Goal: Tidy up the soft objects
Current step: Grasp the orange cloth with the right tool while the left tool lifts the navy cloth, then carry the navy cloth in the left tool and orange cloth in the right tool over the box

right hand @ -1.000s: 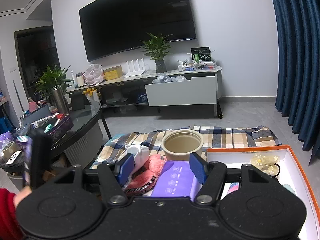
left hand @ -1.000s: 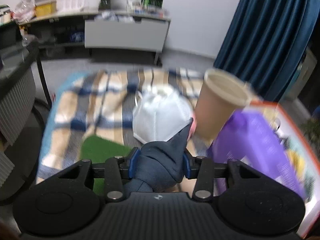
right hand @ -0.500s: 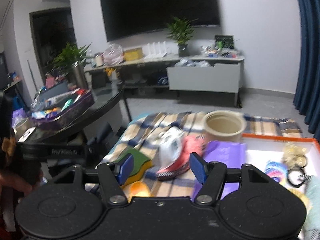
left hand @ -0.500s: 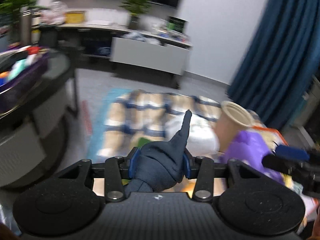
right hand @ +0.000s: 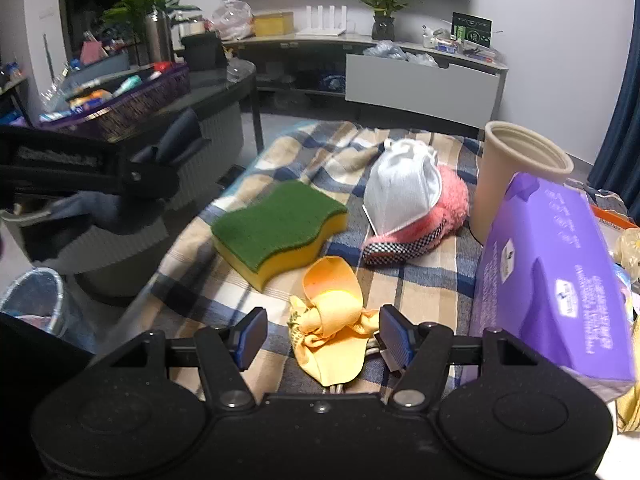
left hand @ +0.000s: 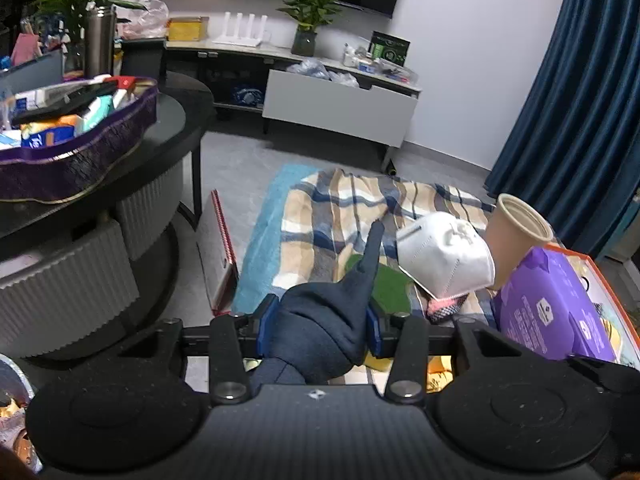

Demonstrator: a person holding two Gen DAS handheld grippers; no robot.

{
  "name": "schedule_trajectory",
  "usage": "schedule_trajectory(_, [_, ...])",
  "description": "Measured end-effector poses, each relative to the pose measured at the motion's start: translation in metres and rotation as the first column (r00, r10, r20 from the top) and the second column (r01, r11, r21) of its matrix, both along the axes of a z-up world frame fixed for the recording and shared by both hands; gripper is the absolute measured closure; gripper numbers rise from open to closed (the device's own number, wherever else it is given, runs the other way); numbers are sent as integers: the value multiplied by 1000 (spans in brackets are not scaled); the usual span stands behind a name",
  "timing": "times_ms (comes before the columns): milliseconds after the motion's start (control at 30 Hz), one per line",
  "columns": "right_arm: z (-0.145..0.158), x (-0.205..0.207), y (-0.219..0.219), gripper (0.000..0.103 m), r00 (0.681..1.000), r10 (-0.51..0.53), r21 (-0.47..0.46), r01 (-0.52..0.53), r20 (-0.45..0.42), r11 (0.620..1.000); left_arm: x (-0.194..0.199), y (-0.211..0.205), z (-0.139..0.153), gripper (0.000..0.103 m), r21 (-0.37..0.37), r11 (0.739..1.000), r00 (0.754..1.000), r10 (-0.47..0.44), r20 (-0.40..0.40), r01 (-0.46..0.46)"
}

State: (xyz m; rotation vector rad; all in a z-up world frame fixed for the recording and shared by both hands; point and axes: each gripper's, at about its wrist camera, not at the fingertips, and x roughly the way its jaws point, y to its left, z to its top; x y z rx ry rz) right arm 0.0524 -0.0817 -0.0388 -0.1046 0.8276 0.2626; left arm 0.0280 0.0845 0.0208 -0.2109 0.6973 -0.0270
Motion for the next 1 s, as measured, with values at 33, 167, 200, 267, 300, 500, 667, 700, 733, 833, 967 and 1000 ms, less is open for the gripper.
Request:
schedule_trajectory(33, [-4,3,2,28,1000,-3,-14,3,0,1000,-1,1,-3,58,-2,1000,1000,-7,-1,7])
schedule_trajectory(167, [-15,12,9,28,1000,-1,-42,1,3,999,-1,3,-9,58,-2,1000,1000,-21,-11,21])
schedule_trajectory(200, [-19,16,11,29,1000,-3,-47,3,-2,999,0,3,-11,58,6,1000,1000,-22,-15,22])
schedule_trajectory(267, [-25,23,12,37,1000,-11,-43,10,-20,999,1,4,-13,58,4,1000,999,-22,-24,22])
schedule_trajectory(300, [-27,27,11,47,999,-17,-43,16,-27,999,2,4,-14,58,6,1000,999,-24,-28,25])
schedule_trajectory(500, [-12,22,1,54,999,-49,22,49,20,999,1,-1,-15,58,25,999,999,-36,-36,37])
schedule_trajectory(667, [26,17,0,54,996,-44,68,38,83,997,1,-3,-10,58,37,999,999,-13,-35,15])
schedule_trajectory(700, [34,16,-1,54,994,-44,69,38,99,997,1,-3,-8,58,42,999,999,-8,-31,10])
schedule_trajectory(733, [44,16,-2,54,992,-46,75,38,116,996,1,-4,-6,58,48,999,1000,-3,-29,5])
schedule_trajectory(833, [68,17,-7,54,987,-56,94,42,152,995,3,-7,3,59,60,998,1000,8,-18,-7])
schedule_trajectory(967, [92,17,-17,54,980,-70,118,48,186,992,5,-14,16,59,75,997,1000,14,-3,-14])
schedule_trajectory(1000, [95,16,-20,54,979,-73,123,50,190,991,5,-17,19,59,80,997,1000,14,3,-14])
